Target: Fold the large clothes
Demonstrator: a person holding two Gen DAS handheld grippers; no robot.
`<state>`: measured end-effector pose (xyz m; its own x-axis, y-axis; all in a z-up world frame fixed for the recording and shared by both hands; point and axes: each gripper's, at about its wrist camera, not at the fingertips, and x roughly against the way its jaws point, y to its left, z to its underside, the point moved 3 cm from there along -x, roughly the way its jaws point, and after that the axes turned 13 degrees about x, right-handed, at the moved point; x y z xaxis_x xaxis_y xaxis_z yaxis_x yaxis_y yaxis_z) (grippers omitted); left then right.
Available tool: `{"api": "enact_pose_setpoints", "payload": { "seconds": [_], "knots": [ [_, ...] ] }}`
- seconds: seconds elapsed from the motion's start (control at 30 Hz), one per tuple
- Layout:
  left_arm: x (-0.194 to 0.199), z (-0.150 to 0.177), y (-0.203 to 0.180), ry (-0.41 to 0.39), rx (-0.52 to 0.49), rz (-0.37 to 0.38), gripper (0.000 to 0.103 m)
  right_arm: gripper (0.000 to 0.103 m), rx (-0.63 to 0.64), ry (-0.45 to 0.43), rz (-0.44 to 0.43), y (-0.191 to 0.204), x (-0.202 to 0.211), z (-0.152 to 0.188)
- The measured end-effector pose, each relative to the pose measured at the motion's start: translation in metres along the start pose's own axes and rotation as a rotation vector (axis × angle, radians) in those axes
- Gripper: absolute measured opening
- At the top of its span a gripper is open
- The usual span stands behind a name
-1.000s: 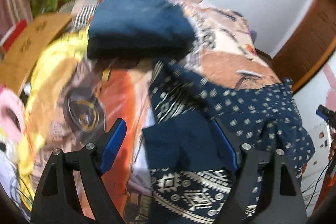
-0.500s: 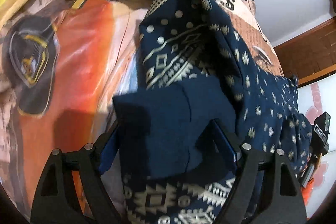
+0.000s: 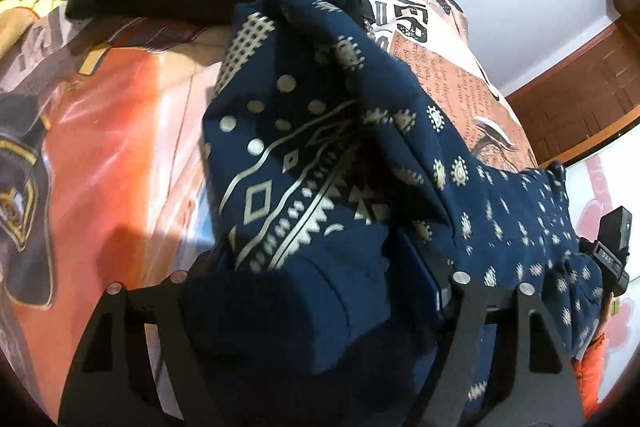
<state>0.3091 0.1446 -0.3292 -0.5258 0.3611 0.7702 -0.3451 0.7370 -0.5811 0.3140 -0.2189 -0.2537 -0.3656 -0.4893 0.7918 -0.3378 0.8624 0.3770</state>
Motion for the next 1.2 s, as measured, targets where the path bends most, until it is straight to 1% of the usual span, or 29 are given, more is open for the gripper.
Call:
{"api": "enact_pose_setpoints", "payload": {
  "seconds": [0.07,0.1,0.13,0.17,0.2,0.23,0.27,0.3,0.37,0.47,0.6,0.73,0.83,0.9,1.03,1.1,1.2],
  "knots": [
    [0.001,-0.002,-0.003,-0.004,0.001,0.001,0.062,0.043,0.013,-0.002,0.013,0.001,0.003,-0.001],
    [0.003,-0.001,-0.006,-0.007,-0.003,0.0,0.052,0.04,0.019,-0.008,0.019,0.002,0.006,-0.002],
    [0.007,0.0,-0.008,-0.012,-0.011,-0.001,0.037,0.03,0.02,-0.015,0.019,0.002,0.008,-0.003],
    [0.011,-0.001,-0.009,-0.017,-0.022,-0.005,0.03,0.011,0.006,-0.031,-0.031,0.002,0.014,-0.004],
    [0.016,0.0,-0.014,-0.036,-0.048,-0.037,0.021,0.011,-0.019,-0.046,-0.054,0.003,0.018,-0.006],
    [0.023,0.002,-0.014,-0.048,-0.069,-0.066,0.018,0.011,-0.033,-0.066,-0.065,0.005,0.024,-0.009],
    [0.028,0.004,-0.02,-0.064,-0.102,-0.099,0.017,0.011,-0.026,-0.084,-0.076,0.01,0.03,-0.012],
    [0.034,0.005,-0.026,-0.081,-0.128,-0.123,0.016,0.011,-0.01,-0.097,-0.065,0.015,0.034,-0.015],
    [0.05,0.007,-0.039,-0.117,-0.163,-0.136,0.015,0.011,0.047,-0.128,-0.04,0.033,0.046,-0.021],
    [0.081,0.005,-0.06,-0.166,-0.179,-0.096,0.015,0.01,0.129,-0.169,-0.026,0.061,0.065,-0.03],
    [0.122,0.001,-0.087,-0.219,-0.21,-0.027,0.014,0.01,0.217,-0.24,-0.037,0.093,0.091,-0.044],
    [0.159,-0.009,-0.11,-0.284,-0.224,0.013,0.013,0.01,0.265,-0.307,-0.043,0.107,0.108,-0.062],
    [0.177,-0.026,-0.132,-0.337,-0.234,0.041,0.013,0.01,0.289,-0.361,-0.035,0.114,0.119,-0.08],
    [0.189,-0.035,-0.143,-0.378,-0.265,0.039,0.013,0.01,0.296,-0.395,-0.023,0.115,0.123,-0.094],
    [0.193,-0.059,-0.157,-0.413,-0.293,0.036,0.013,0.01,0.283,-0.432,-0.001,0.109,0.119,-0.119],
    [0.185,-0.075,-0.16,-0.424,-0.302,0.017,0.013,0.01,0.27,-0.441,0.014,0.103,0.11,-0.132],
    [0.163,-0.098,-0.157,-0.417,-0.307,-0.016,0.013,0.01,0.254,-0.431,0.039,0.092,0.09,-0.146]
  ]
}}
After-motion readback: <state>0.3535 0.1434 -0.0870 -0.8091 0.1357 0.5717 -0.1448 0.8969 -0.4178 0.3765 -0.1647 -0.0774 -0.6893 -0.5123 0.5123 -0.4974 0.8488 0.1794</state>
